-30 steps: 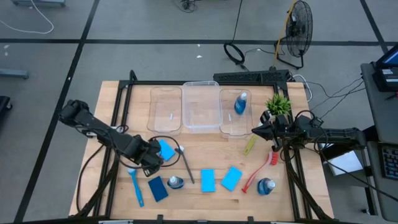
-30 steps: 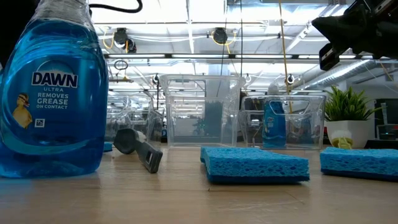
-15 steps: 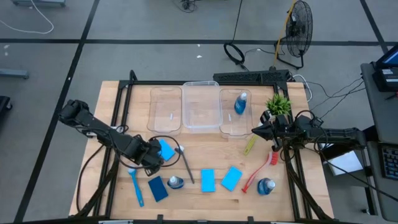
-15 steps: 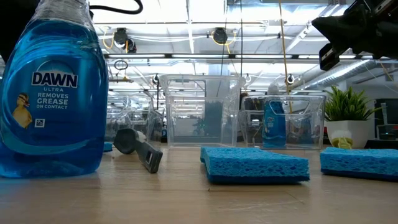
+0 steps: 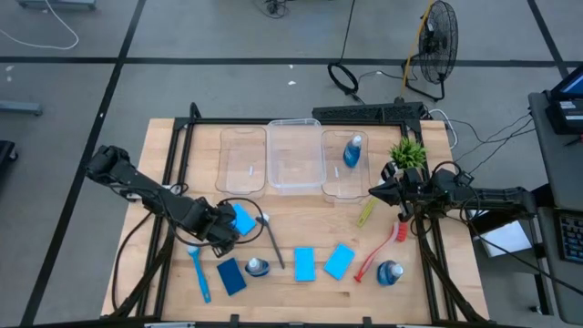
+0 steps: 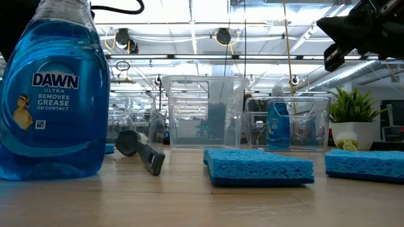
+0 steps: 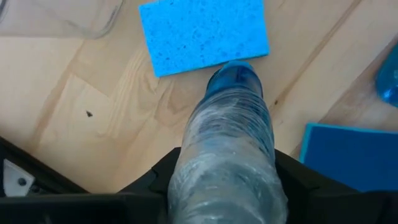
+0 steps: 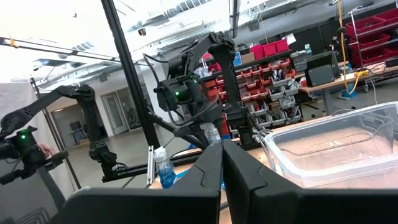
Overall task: Pick & Place Kitchen Sink Supplies
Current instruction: Put the blue dishwashing liquid bottle into the right transparent bin
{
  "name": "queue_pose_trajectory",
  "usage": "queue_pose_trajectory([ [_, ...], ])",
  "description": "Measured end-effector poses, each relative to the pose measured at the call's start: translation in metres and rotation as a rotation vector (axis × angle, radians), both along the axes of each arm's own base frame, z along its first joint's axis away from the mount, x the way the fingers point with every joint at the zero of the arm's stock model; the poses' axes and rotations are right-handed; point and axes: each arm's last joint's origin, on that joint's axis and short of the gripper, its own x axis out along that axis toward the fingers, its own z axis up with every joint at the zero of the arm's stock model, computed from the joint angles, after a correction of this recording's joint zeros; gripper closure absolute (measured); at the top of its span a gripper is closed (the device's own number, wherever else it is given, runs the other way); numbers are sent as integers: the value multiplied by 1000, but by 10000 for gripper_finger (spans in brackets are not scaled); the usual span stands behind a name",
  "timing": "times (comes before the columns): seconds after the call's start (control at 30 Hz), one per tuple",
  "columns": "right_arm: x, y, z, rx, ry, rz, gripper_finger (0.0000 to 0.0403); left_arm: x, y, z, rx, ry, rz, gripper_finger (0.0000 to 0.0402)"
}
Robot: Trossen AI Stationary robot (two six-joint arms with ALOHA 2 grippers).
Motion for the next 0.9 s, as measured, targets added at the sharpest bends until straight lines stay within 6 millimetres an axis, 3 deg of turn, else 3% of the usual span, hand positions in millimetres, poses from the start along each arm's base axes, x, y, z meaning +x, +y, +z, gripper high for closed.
queue_pose_trajectory([
  [0.4,0,0,0,0,0,-1,403,-9,4,38,-50,-67,-7,244],
  [0.73,0,0,0,0,0,0,403,2,9,95,-8,-343,-55,244],
  [0.9,0,0,0,0,0,-1,403,17,13,123,25,-549,-113,244],
])
